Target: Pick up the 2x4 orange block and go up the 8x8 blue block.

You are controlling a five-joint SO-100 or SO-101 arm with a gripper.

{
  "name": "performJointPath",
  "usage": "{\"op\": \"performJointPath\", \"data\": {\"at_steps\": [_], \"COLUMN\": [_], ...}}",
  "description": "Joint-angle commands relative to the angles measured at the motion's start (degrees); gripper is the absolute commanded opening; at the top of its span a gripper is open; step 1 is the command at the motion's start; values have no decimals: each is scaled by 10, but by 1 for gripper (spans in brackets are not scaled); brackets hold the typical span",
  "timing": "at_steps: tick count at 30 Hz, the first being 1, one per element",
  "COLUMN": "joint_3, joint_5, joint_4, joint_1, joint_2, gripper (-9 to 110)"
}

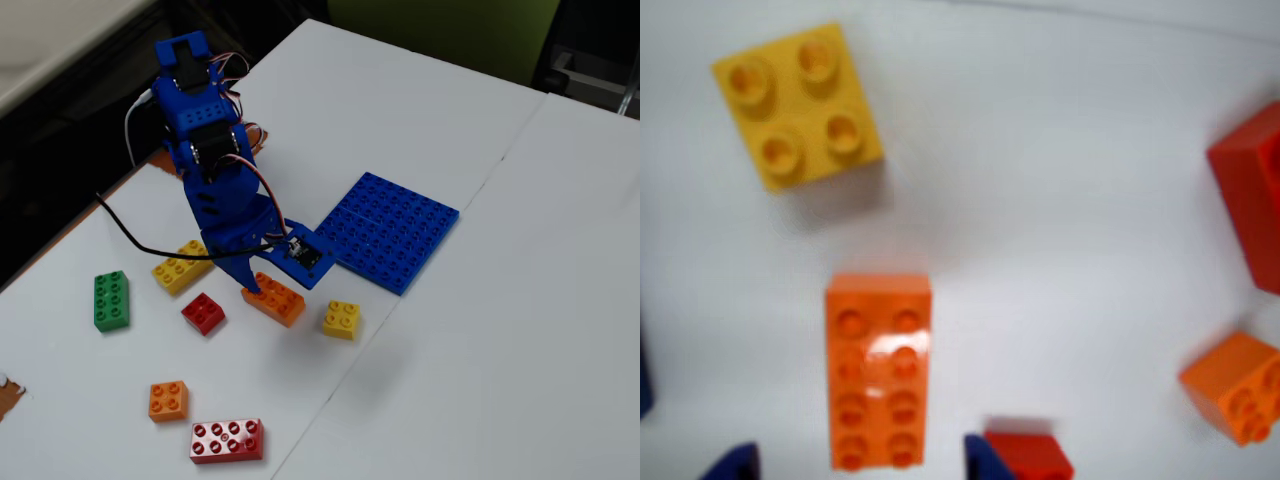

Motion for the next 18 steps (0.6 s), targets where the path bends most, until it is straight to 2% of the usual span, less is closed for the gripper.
{"op": "performJointPath", "data": {"at_steps": [1,18], "joint_3": [-27,-55], "joint_5": [-9,-28], "joint_4": [-19,-42], "joint_1": [7,23], "joint_2": [-1,-77], "gripper": [25,28]}}
